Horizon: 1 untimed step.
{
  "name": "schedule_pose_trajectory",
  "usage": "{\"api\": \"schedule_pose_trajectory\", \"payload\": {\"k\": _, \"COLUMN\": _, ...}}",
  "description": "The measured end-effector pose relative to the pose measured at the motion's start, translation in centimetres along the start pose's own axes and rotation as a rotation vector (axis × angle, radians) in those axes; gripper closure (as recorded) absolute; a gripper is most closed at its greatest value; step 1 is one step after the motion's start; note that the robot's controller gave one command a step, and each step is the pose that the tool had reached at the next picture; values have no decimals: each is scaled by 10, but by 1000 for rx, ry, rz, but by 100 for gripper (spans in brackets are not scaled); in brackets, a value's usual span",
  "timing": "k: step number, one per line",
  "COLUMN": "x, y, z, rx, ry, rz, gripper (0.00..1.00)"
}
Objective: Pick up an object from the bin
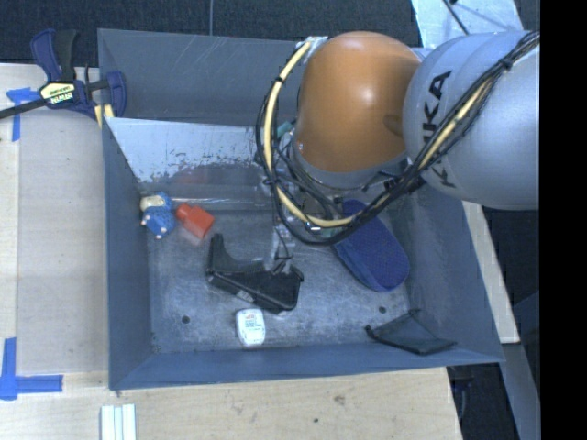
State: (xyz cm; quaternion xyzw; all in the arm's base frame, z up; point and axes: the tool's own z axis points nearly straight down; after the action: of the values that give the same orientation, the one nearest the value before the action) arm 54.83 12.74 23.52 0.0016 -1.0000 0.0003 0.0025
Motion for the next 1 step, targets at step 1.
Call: {"api": "schedule_pose_trajectory", "payload": {"k": 1, "x": 13, "y": 1, "z": 166, "rx": -3, "ry": 6, "rz": 32, "gripper": 0}}
